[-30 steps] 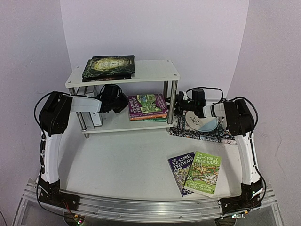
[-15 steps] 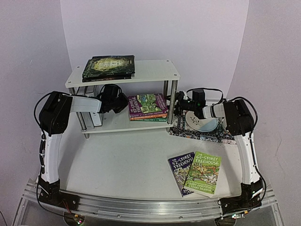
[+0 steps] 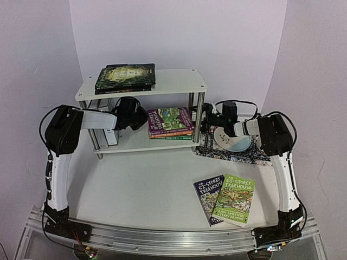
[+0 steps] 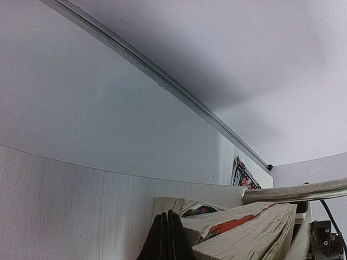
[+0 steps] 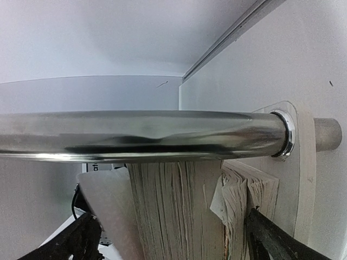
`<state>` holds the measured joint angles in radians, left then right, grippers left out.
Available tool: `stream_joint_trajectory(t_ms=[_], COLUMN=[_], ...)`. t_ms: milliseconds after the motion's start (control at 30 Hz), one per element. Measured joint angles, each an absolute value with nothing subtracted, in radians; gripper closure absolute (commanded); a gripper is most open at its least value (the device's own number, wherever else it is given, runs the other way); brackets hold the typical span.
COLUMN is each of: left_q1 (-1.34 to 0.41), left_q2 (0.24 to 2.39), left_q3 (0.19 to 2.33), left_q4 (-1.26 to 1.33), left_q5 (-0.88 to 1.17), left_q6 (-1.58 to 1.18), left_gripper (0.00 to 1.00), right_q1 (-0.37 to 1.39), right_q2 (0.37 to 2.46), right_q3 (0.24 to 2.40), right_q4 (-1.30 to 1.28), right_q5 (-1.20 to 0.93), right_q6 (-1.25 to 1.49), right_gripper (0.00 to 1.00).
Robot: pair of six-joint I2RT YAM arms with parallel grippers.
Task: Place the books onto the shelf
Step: Adjust the book pile on the shelf.
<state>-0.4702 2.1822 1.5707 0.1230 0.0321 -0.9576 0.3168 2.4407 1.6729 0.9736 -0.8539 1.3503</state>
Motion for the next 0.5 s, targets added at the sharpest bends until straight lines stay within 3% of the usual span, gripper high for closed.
stream_joint_trajectory(t_ms=[500], left_q1=[-0.47], left_q2=[2.182], left_q3=[1.571], left_q4=[0.123], left_q5=[0.034], left_q6=[-0.958], left_gripper=[1.0], right_q1=[0.316], right_q2=[2.489], right_q3=[1.716], right_q4=[1.027], right_q5=[-0.887], right_q6=[1.415], right_gripper=[0.08])
